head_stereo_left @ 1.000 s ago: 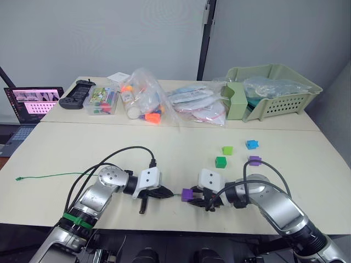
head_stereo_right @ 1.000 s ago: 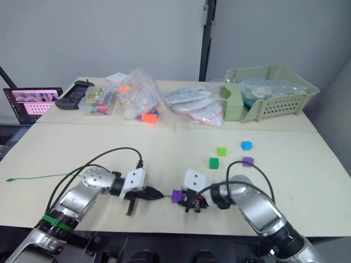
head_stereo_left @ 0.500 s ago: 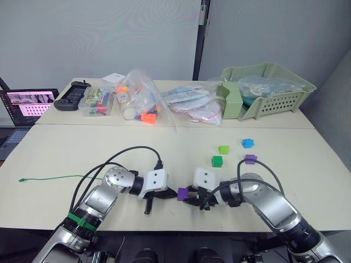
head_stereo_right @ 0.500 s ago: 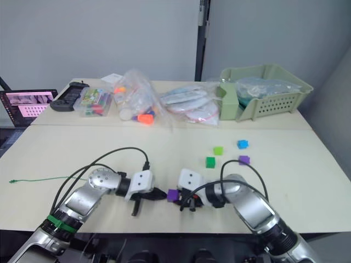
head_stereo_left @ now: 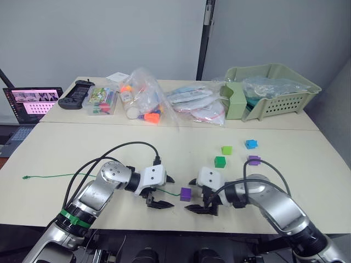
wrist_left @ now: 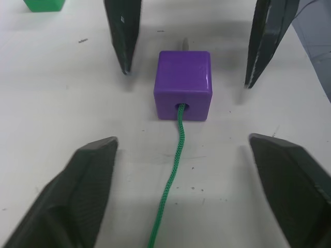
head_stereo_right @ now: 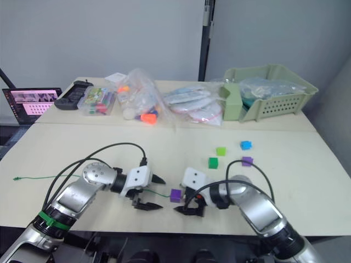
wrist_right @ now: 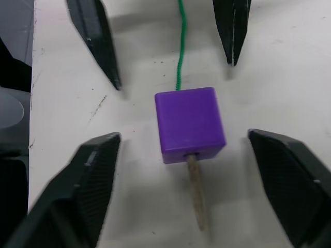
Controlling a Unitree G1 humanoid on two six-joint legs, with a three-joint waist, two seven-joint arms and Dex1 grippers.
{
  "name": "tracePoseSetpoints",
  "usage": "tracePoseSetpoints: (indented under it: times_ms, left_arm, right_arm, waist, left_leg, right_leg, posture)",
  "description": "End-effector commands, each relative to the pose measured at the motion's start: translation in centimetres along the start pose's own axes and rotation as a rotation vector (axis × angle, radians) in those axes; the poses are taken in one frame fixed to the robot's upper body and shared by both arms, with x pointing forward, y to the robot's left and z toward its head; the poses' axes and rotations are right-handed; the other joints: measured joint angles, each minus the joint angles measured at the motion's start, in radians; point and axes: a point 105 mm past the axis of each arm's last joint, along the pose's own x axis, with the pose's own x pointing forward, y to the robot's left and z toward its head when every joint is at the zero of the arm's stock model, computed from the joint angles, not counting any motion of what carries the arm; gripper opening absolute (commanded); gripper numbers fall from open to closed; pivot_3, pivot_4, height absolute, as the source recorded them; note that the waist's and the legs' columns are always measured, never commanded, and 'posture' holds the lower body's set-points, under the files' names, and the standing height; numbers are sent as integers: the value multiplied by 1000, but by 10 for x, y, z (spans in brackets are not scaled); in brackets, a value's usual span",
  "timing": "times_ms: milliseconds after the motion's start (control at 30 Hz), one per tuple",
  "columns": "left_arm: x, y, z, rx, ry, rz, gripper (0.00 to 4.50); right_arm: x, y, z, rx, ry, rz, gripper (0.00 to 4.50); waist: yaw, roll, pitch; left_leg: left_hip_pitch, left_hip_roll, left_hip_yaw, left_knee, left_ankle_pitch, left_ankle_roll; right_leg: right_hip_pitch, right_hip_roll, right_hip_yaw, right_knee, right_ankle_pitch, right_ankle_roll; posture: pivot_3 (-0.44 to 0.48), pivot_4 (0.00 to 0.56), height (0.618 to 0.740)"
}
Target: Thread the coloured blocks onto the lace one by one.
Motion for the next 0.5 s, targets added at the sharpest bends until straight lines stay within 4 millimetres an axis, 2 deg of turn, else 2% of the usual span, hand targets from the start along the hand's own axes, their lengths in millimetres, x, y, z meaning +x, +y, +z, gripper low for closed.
tracePoseSetpoints:
  times_ms: [33,200,367,500]
  left_arm:
    - [4,9,18,88,-11,19,4436]
    - [24,11,24,96,-20,7,4436]
    - [35,4,20,51,-8,-45,4436]
    - [36,0,19,37,-3,-58,3227]
  right_arm:
    - [-17,-1,1,-20,-21,-30,4485]
    - [-21,-5,-17,-21,26,-46,4485]
    - [-13,-9,-22,-24,0,-45,4485]
    - [-10,-9,-23,-24,-9,-43,3268]
  waist:
    - [3,0,0]
    - [-3,0,0]
    - [-11,0,0]
    - [-7,0,0]
  left_leg:
    - [0,0,1,0,0,0]
    - [0,-1,3,0,0,0]
    - [0,0,3,0,0,0]
    - [0,0,3,0,0,0]
  right_leg:
    - [1,0,0,-1,0,0]
    - [1,0,0,-1,0,0]
    - [0,2,0,-1,0,0]
    - [0,1,0,-1,0,0]
  posture:
    - [0,150,740]
    - [0,150,740]
    - [0,150,740]
    - [0,150,740]
